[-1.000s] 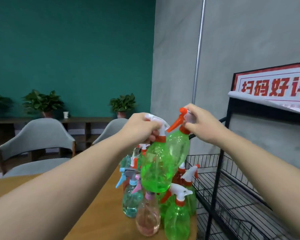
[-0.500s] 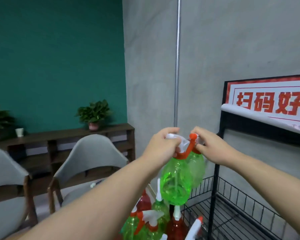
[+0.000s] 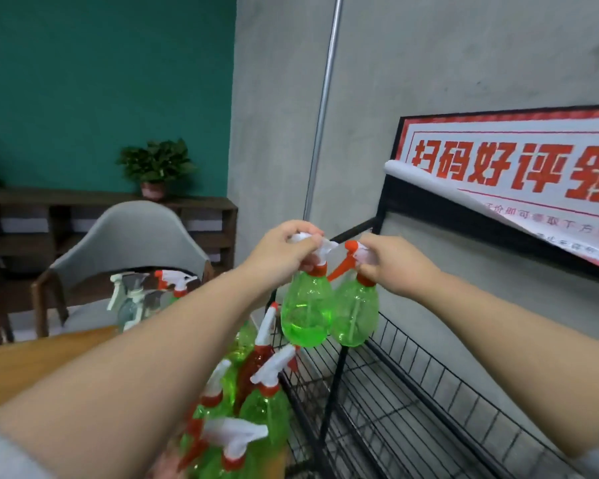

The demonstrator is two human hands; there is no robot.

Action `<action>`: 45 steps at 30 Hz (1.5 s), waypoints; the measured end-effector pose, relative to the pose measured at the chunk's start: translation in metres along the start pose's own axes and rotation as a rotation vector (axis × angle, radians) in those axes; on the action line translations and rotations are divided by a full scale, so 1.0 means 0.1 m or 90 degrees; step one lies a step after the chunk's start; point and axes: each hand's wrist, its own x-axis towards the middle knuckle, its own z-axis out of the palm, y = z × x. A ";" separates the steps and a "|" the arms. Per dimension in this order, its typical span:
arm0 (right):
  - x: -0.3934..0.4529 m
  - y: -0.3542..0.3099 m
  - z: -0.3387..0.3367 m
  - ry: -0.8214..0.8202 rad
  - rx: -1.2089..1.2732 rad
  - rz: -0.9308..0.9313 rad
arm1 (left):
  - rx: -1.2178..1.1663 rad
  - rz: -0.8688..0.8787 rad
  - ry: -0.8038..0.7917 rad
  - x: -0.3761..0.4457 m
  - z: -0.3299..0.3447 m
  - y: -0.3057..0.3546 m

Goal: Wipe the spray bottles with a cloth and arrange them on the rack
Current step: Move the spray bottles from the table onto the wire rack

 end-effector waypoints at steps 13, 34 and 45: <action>-0.21 0.93 0.00 -0.259 -0.076 0.093 | 0.085 -0.032 -0.063 0.70 0.79 -0.51; 0.21 1.40 0.87 -0.386 -0.046 0.102 | 0.050 -0.180 -0.083 1.62 1.41 -1.74; 0.16 1.42 1.13 -0.264 -0.085 0.101 | 0.071 -0.185 -0.053 1.70 1.51 -1.83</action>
